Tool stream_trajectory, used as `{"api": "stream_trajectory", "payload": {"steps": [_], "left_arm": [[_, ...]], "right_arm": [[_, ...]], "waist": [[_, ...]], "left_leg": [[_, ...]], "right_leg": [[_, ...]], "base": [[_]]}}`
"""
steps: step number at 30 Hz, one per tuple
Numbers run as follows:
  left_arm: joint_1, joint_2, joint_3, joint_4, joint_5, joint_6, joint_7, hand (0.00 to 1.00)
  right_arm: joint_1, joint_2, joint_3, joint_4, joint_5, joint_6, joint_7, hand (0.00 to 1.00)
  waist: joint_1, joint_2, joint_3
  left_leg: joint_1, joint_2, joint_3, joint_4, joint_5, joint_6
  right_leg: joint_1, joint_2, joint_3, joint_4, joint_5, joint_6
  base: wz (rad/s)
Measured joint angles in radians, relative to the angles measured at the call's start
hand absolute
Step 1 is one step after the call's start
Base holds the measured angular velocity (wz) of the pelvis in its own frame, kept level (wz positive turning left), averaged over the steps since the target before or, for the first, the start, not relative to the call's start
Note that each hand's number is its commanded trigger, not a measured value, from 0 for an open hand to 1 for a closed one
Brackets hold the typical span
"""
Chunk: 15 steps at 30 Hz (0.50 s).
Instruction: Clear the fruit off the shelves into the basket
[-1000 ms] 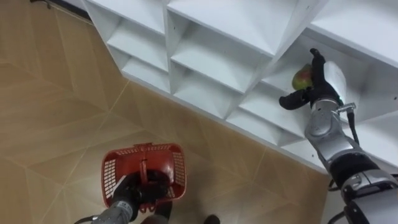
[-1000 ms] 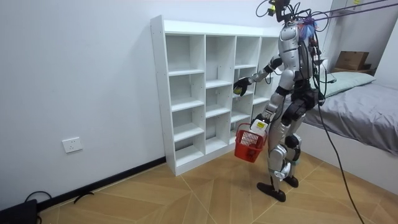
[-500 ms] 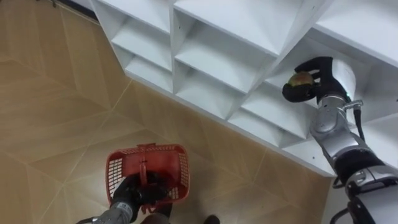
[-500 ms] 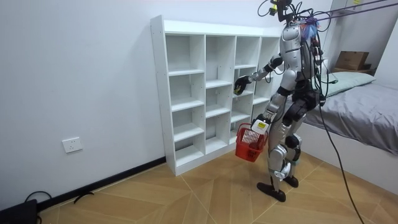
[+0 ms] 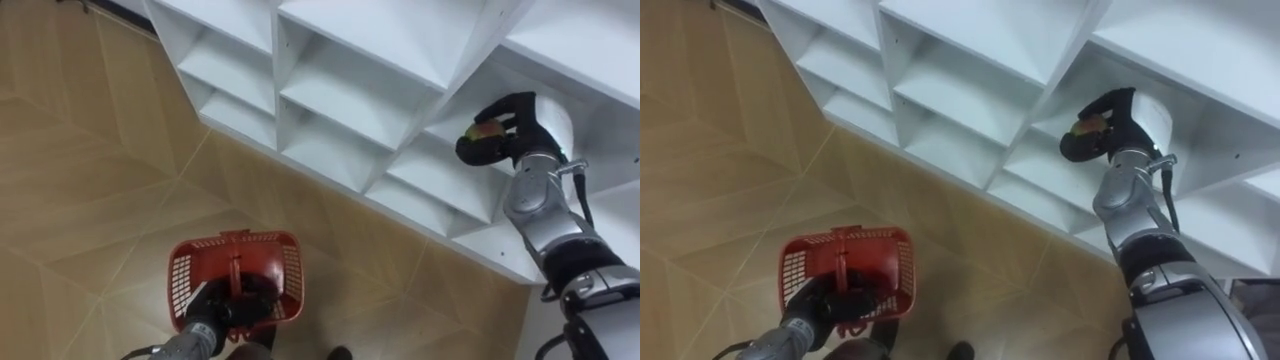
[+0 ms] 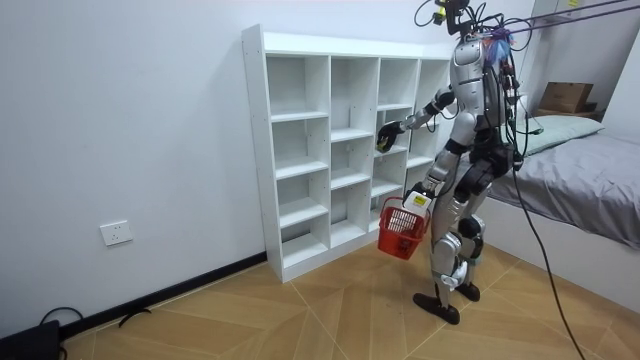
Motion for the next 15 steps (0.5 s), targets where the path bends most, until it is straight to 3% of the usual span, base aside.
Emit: {"api": "stream_trajectory", "payload": {"steps": [9,15], "left_arm": [[-0.005,0.003,0.001,0.0,0.002,0.0,-0.015,1.0],[-0.001,0.002,-0.01,-0.021,-0.035,-0.001,-0.008,1.0]], "right_arm": [[0.0,0.0,0.0,-0.004,-0.044,0.0,0.011,1.0],[0.015,0.017,0.003,-0.119,-0.041,-0.002,0.011,1.0]], "waist": [[-0.003,-0.003,-0.0038],[-0.052,-0.005,-0.007]], "left_leg": [[0.015,0.003,0.011,0.004,0.008,0.003],[0.053,0.001,0.024,-0.005,0.013,0.004]], "right_leg": [[0.005,0.0,0.003,0.016,0.004,-0.004],[0.031,-0.004,0.022,0.022,0.005,-0.005]], "base": [[-0.03],[-0.05]]}}
